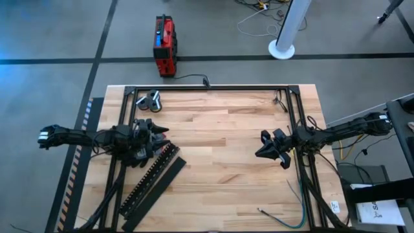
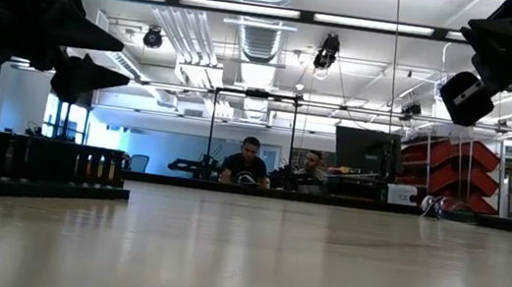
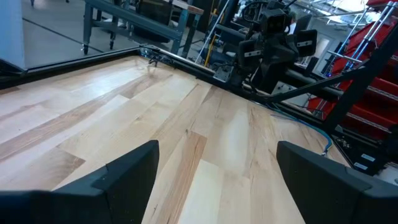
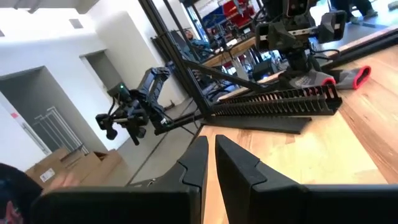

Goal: Ziptie cables
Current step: Wrap the cable wires with the black zip tie

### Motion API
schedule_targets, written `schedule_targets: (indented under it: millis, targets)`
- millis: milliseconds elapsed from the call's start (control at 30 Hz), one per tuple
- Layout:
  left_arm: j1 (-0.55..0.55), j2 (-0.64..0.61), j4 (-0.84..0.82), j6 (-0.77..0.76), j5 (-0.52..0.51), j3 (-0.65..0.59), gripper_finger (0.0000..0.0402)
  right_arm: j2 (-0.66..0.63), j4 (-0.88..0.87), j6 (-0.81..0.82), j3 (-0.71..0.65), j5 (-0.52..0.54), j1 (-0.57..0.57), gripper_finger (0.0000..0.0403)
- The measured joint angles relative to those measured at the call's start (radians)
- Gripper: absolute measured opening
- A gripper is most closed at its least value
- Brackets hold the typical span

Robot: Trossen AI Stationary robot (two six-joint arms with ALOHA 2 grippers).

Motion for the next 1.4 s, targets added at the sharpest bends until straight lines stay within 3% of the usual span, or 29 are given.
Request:
schedule_targets:
  millis: [167, 367, 500, 567, 933, 1267, 1400]
  targets:
    - [0.000, 0.000, 0.000, 0.000, 0.000, 0.000, 0.0311, 0.000, 0.021, -0.004, 0.015, 0.042, 0.000, 0.0018]
    - [0.000, 0.000, 0.000, 0.000, 0.000, 0.000, 0.0311, 0.000, 0.023, -0.044, 0.069, 0.241, 0.000, 0.0018]
    - [0.000, 0.000, 0.000, 0.006, 0.000, 0.000, 0.0311, 0.031, 0.020, -0.139, 0.107, 0.484, -0.001, 0.0018]
    - [0.000, 0.000, 0.001, 0.027, -0.007, 0.000, 0.0311, 0.045, -0.011, -0.143, 0.121, 0.535, 0.000, 0.0018]
    - [0.000, 0.000, 0.004, 0.109, -0.021, 0.000, 0.0311, 0.183, -0.085, -0.188, 0.201, 0.540, 0.000, 0.0018]
    - [0.000, 0.035, 0.289, 0.211, -0.038, -0.001, 0.0311, 0.404, -0.084, -0.215, 0.298, 0.542, -0.013, 0.0018]
    - [0.000, 0.083, 0.373, 0.185, -0.038, -0.001, 0.0311, 0.505, -0.088, -0.271, 0.358, 0.543, -0.026, 0.0018]
